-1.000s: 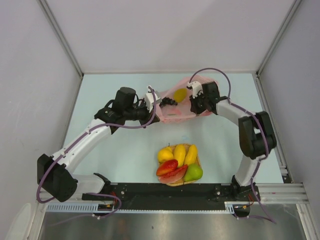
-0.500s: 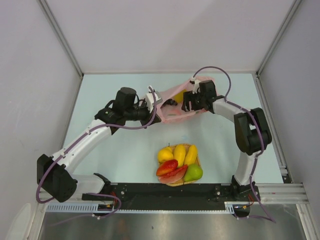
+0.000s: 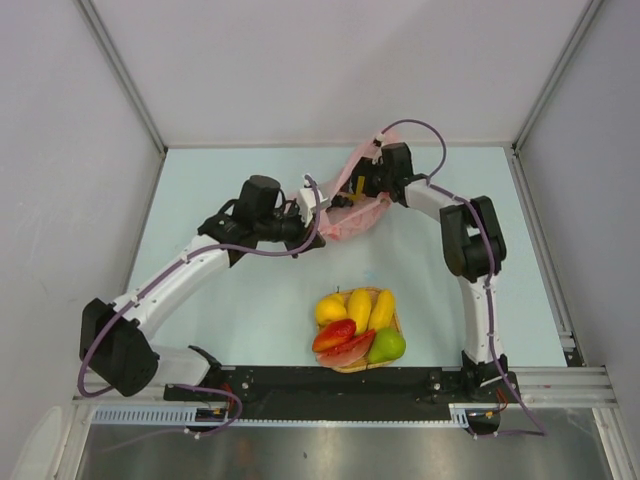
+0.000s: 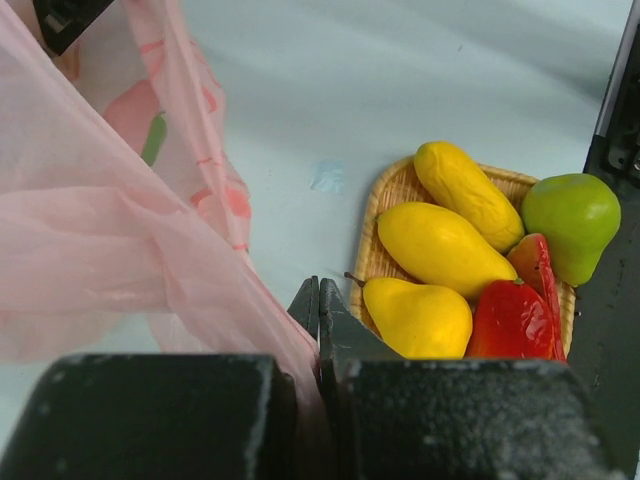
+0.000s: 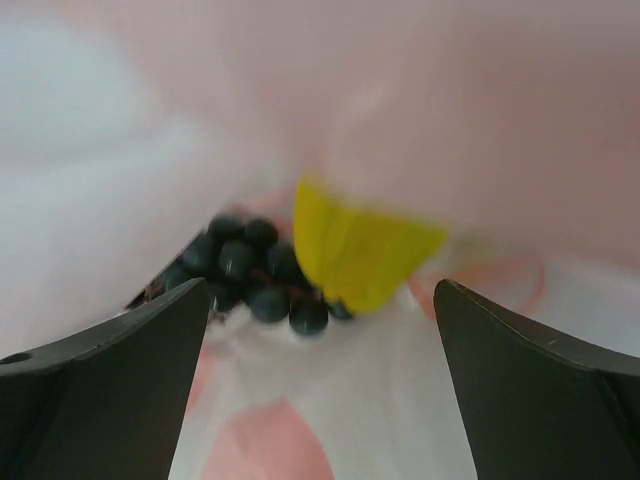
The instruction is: Take the fake fruits out of the plastic bag
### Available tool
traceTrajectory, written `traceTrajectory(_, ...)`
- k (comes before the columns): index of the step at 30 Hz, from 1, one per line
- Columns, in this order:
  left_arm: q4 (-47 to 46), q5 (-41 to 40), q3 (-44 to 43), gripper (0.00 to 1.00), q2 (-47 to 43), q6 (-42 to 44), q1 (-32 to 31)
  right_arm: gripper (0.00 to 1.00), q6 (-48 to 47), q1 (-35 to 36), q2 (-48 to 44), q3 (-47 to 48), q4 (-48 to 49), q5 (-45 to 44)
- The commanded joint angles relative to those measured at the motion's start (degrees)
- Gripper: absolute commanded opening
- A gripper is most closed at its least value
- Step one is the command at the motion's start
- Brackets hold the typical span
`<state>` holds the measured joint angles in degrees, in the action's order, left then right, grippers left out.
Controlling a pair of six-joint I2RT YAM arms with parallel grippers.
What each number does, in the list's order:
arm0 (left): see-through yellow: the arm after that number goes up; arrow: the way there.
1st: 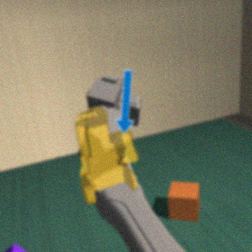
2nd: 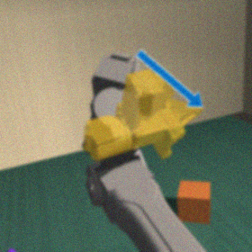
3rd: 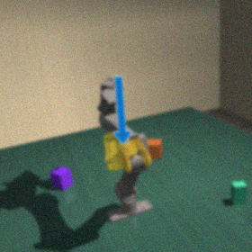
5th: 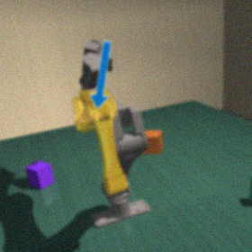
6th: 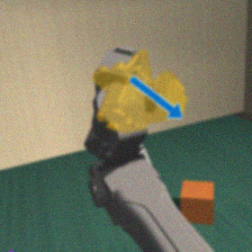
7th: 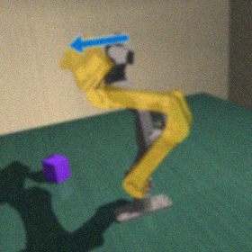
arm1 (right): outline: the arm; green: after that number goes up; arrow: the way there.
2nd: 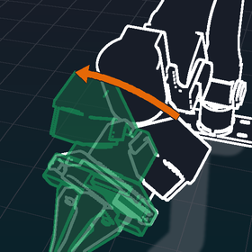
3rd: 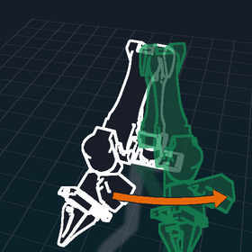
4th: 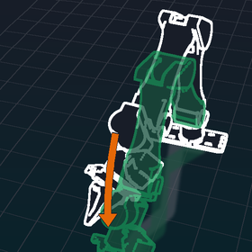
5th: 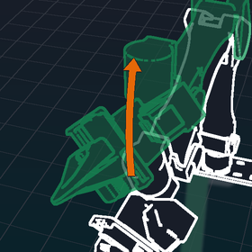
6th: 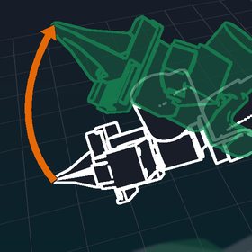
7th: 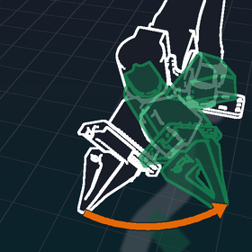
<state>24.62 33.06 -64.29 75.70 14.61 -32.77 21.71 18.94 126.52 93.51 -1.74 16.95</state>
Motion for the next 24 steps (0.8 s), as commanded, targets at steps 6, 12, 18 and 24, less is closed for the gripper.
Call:
traceTrajectory(6, 2.8, 1.2, -3.4, 0.0, 1.4, 0.5, -1.0, 0.9, 3.0, 0.2, 16.0, 17.1, 3.9, -7.4)
traceTrajectory(12, 1.6, -0.2, -3.5, 0.0, 2.7, 0.8, -1.2, 0.46, -1.1, -1.4, 11.7, 13.0, 6.6, -1.4)
traceTrajectory(18, -0.2, -1.1, -4.8, 0.0, 4.9, 1.0, -1.7, 0.29, -5.4, -5.7, 4.5, 6.9, 5.1, 8.3)
traceTrajectory(24, -1.6, -1.9, -5.3, 0.0, 6.0, 0.9, -1.8, 0.24, -7.2, -8.4, -9.6, -3.2, 4.7, 16.8)
